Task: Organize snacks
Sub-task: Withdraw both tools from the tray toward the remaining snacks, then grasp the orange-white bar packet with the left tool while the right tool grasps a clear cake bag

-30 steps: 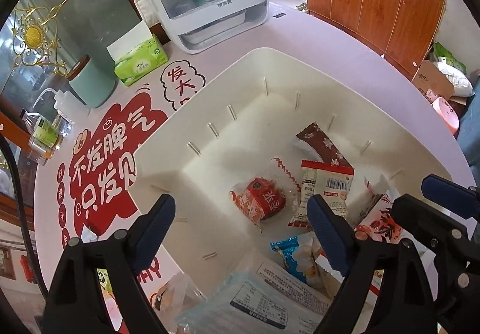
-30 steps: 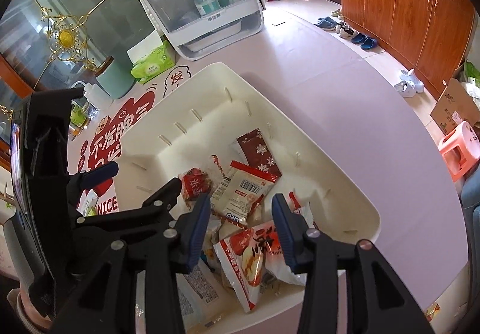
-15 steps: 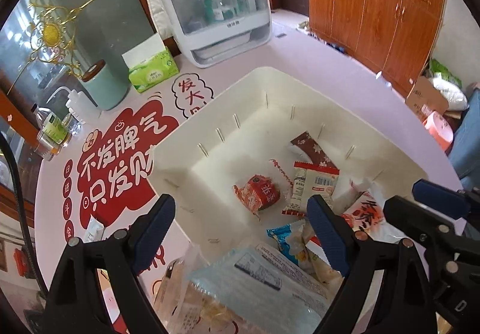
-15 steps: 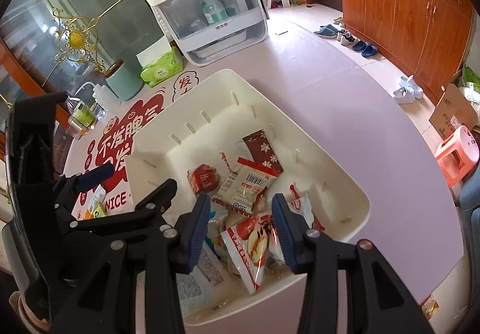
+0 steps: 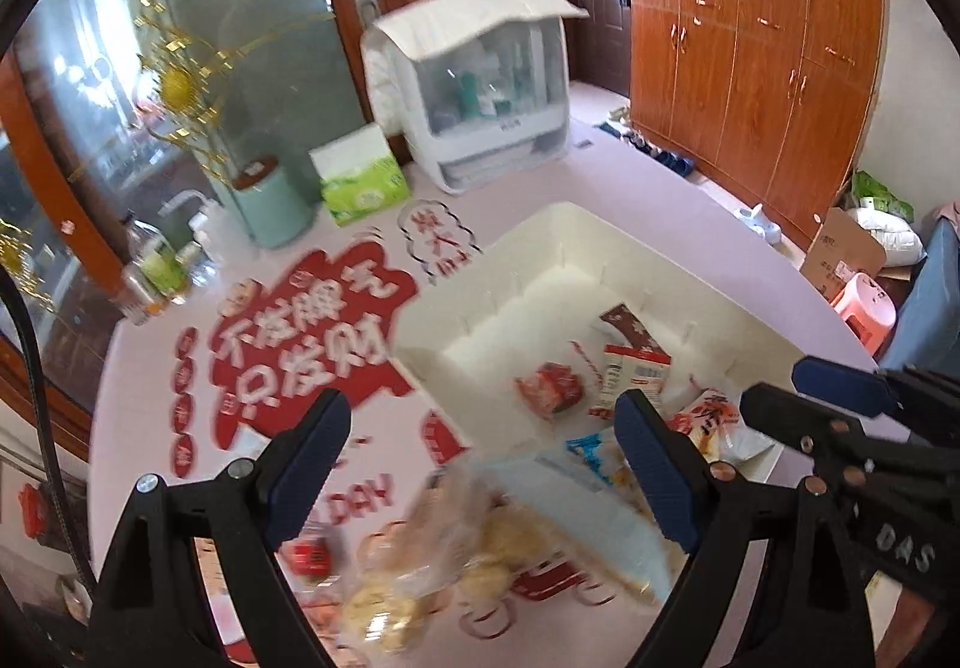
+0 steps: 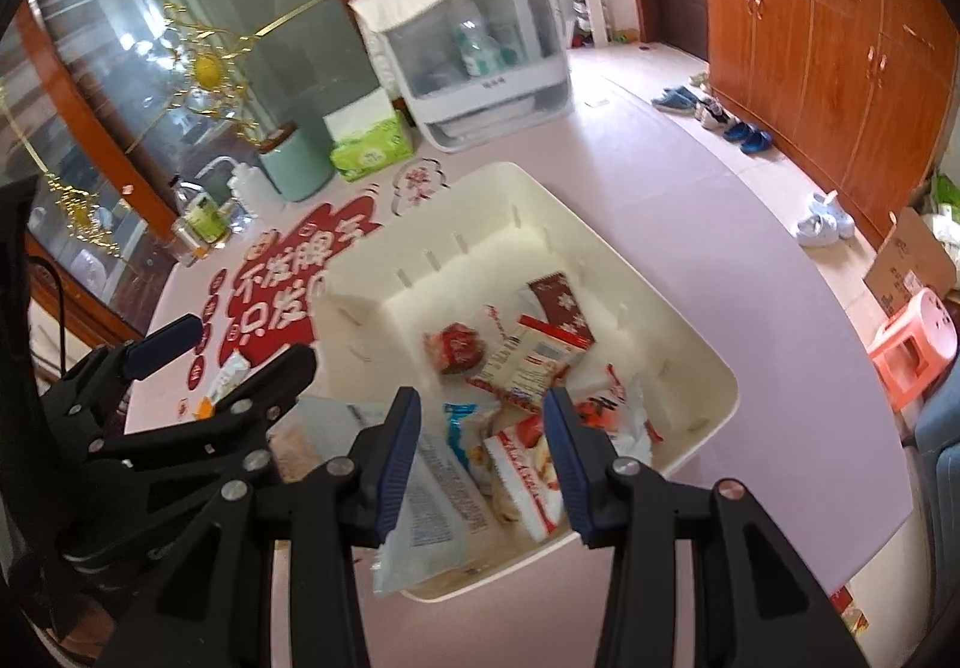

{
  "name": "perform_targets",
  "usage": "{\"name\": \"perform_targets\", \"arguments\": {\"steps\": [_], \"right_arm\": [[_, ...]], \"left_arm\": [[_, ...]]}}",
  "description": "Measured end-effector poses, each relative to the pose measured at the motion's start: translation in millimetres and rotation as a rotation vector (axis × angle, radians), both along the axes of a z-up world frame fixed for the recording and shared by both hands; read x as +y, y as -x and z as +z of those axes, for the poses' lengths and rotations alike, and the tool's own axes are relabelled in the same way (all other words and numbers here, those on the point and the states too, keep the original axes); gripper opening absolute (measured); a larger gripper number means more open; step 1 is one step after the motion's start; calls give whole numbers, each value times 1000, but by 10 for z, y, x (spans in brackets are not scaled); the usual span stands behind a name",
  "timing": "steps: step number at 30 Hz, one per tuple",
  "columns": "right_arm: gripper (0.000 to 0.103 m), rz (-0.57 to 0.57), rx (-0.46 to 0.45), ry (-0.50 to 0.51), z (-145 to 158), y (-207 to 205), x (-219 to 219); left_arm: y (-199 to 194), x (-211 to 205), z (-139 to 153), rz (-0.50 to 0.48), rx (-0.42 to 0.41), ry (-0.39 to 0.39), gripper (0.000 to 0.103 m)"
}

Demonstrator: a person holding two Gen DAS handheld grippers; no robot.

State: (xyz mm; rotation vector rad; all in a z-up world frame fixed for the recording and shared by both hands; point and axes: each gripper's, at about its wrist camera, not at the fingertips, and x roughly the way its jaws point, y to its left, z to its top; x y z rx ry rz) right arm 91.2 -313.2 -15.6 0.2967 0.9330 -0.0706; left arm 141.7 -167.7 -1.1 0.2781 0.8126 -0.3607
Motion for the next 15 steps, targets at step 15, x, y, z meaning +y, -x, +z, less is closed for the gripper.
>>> {"name": "perform_targets", "arguments": {"steps": [15], "right_arm": [[43,220,-79,20,329,-262,921]], "left_arm": [[-72,1594,825,177,-128,-190,89]]}}
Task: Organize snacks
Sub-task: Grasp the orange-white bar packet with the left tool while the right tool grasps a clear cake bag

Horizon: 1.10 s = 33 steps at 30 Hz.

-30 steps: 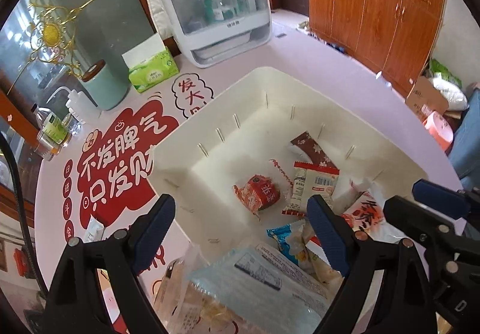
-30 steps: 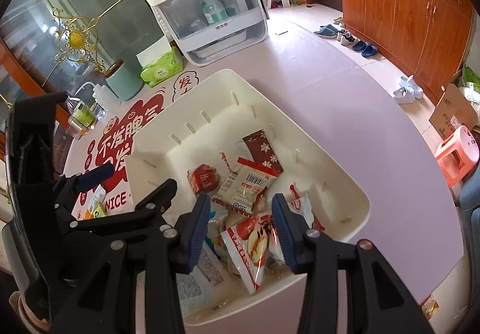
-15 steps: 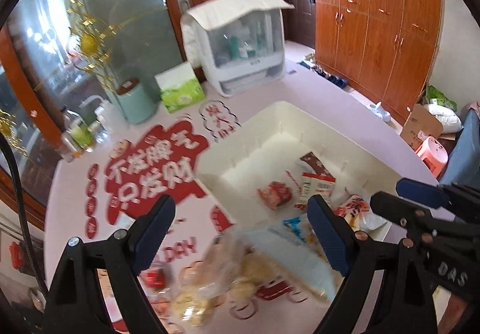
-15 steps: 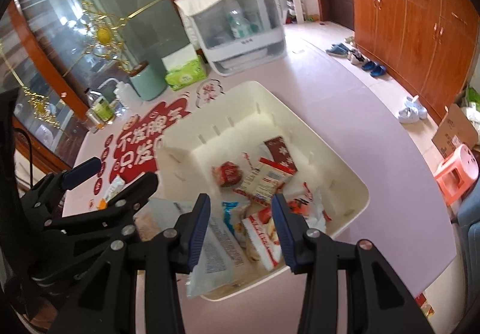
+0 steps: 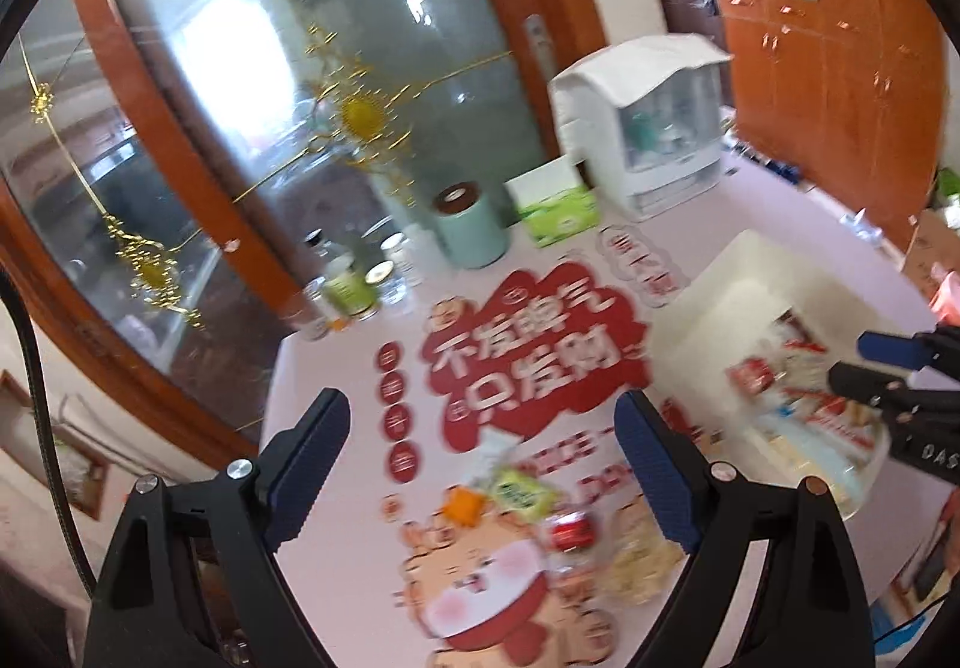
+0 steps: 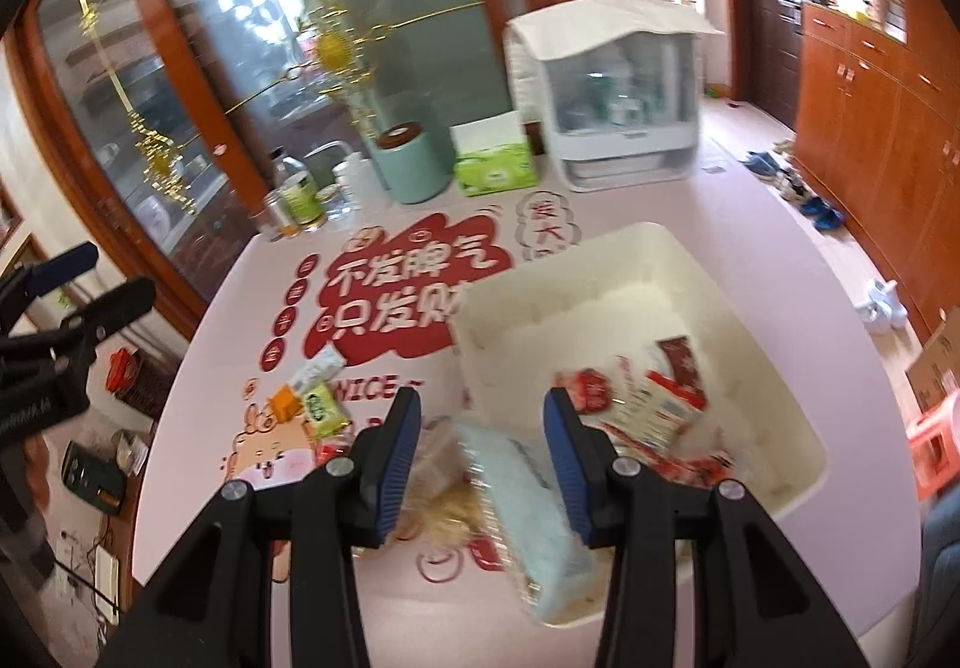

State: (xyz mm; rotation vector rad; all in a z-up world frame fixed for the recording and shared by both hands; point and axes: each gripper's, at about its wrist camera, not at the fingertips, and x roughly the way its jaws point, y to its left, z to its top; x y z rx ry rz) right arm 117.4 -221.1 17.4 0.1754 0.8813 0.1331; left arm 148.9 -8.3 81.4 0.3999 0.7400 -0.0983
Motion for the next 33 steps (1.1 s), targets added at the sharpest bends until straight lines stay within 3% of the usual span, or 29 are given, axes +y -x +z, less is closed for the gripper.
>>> {"name": "perform_targets", "arguments": {"steps": [8,15,19,25,29,33], "right_arm": [[43,56,86,-48,-211,-198,400],[43,-3,221,-107,-588,-271,489],[43,-51,292,-136,-795,-306,531],[43,-124,380,-135,-1118,-384,629],[43,-179,409,-112,-1251,-448,652],[43,-221,433,-102,-1363,-517,652]], "left_arm": [[-285,444,-264,-9,89,-89,89],[-627,566,-820,-145,191,-183,89],[-938,622,-1231,-225,261,-220,89],[-1460,758,-2021,-256,393,-188,89],[-1680,856,-2603,-269,523,-180,73],[-1762,938,-2939,-276,596,-153,73]]}}
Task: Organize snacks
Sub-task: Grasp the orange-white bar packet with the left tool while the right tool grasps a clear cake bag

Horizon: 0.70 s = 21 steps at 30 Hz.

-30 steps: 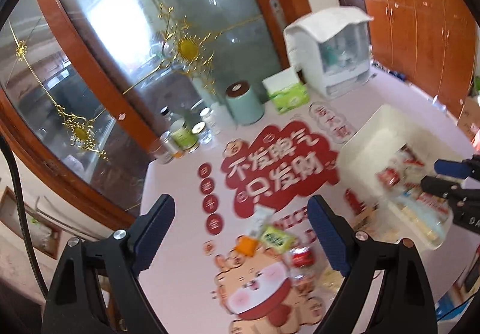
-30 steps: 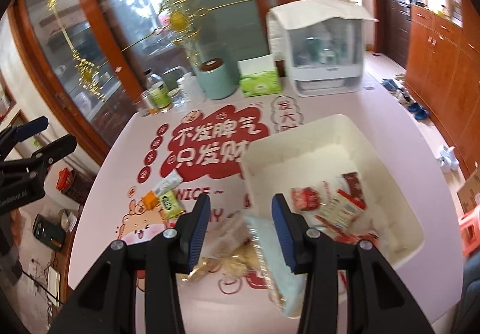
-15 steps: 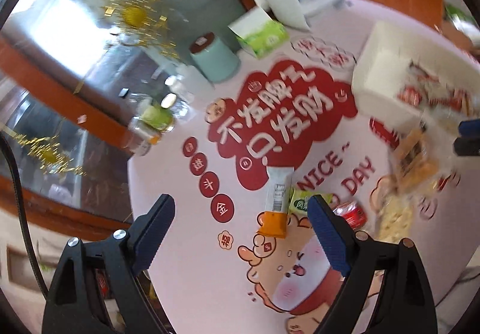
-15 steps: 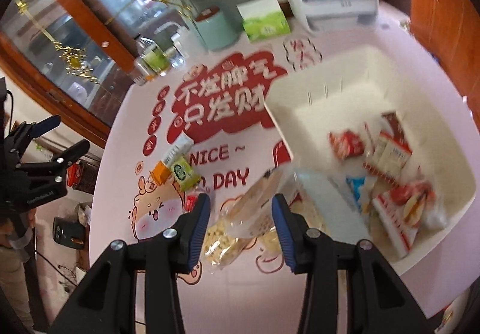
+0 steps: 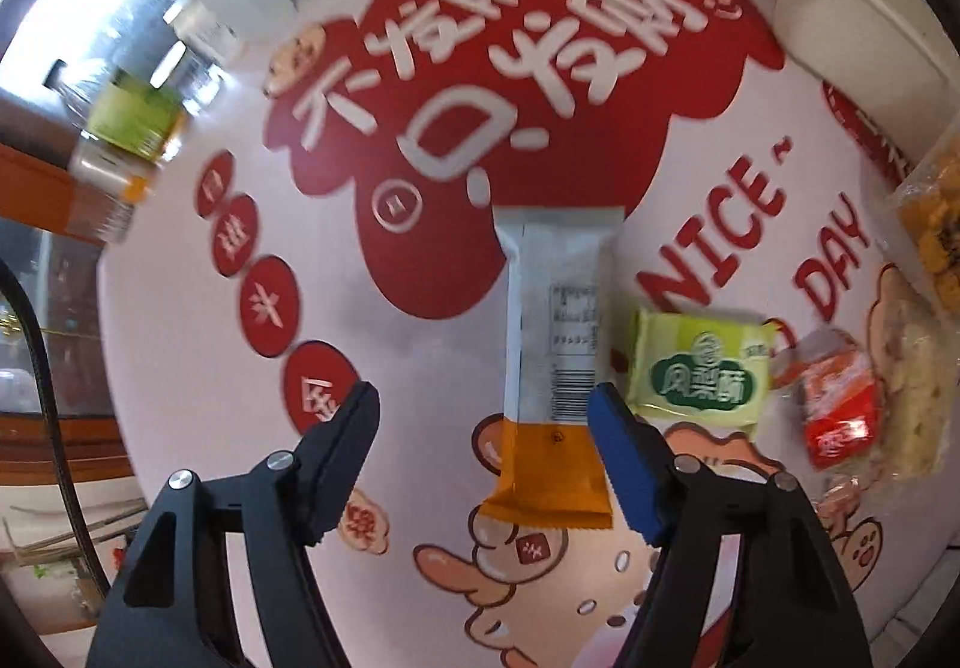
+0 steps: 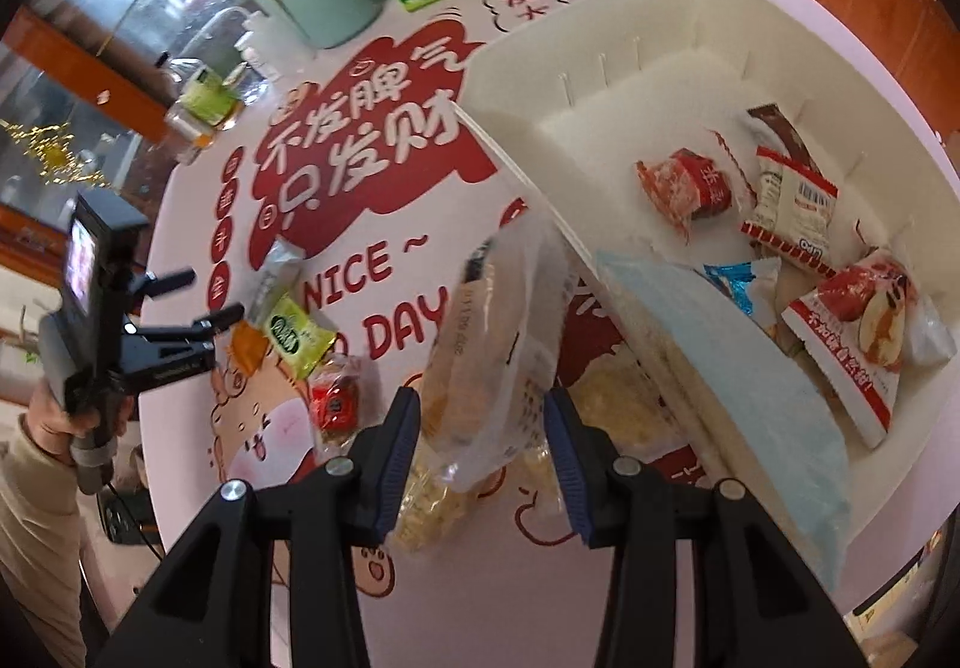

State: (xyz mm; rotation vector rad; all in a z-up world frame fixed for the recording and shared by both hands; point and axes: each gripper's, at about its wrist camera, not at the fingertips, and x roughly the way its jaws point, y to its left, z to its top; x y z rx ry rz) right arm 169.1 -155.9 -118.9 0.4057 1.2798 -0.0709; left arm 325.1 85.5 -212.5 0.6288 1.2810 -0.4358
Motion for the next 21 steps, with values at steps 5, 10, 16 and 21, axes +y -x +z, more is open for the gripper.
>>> {"name": "perform_targets", "arguments": {"steps": [5,10,16,21], "right_arm": [[43,-23,16,7,-110,-73,9],[44,-31,30,-14,-223,-110,3],[47,-28,22,-72,-358,-125,-14],[49,-58,9,-147,-578,-133,-46]], "left_arm": [[-91,33,-100,23,65,81,73],[-89,-1,-208,0,79,81,72],[-105,149,-231,80,136,190,41],[-1,167,-227,100,100,197,38]]}}
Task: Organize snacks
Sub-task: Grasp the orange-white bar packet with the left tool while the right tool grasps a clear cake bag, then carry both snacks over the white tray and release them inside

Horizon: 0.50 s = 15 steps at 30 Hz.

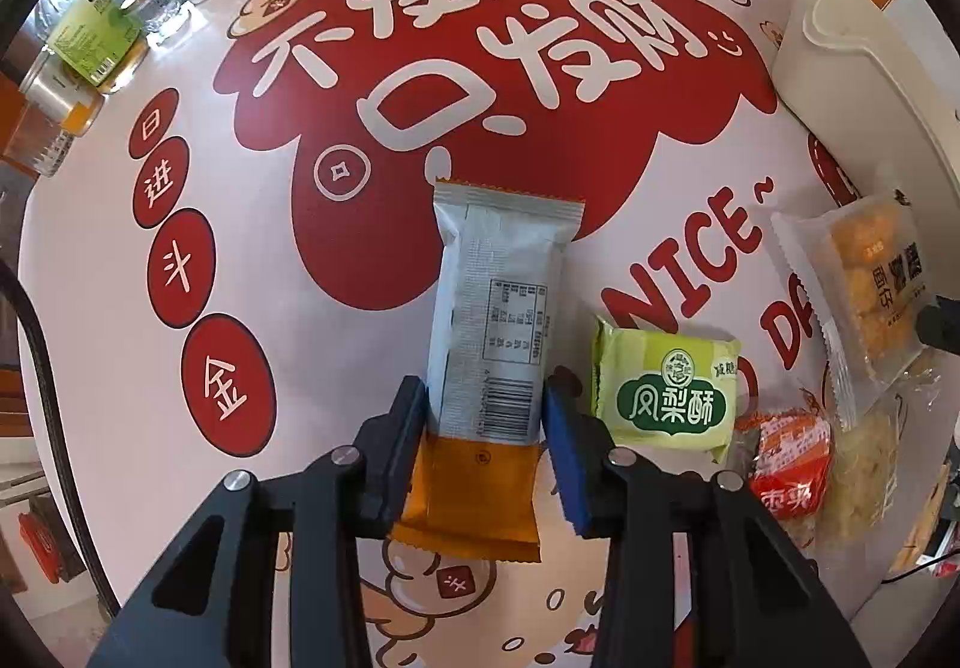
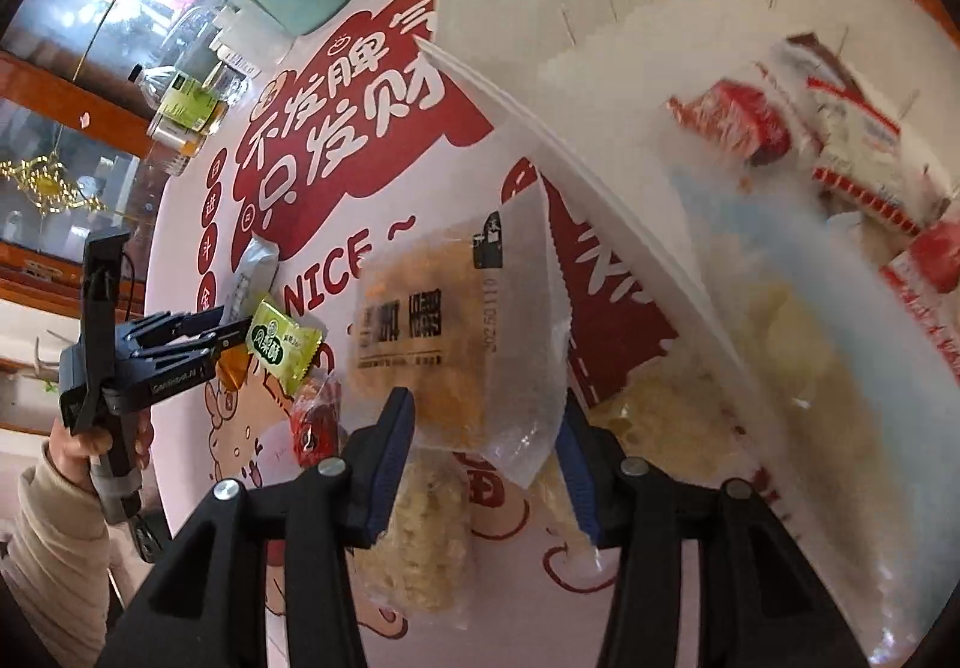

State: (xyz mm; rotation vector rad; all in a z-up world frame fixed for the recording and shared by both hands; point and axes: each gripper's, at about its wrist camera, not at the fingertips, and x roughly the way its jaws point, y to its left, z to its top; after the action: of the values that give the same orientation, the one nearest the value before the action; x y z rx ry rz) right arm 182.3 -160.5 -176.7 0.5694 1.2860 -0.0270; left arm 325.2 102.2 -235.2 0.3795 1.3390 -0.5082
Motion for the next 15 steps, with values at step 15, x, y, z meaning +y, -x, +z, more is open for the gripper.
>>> {"name": "perform_targets", "arguments": {"steps": [15], "right_arm": [[28,91,-195,23,-12,-206,136]], "left_arm": [[79,43,48,122,-18,46,34]]}}
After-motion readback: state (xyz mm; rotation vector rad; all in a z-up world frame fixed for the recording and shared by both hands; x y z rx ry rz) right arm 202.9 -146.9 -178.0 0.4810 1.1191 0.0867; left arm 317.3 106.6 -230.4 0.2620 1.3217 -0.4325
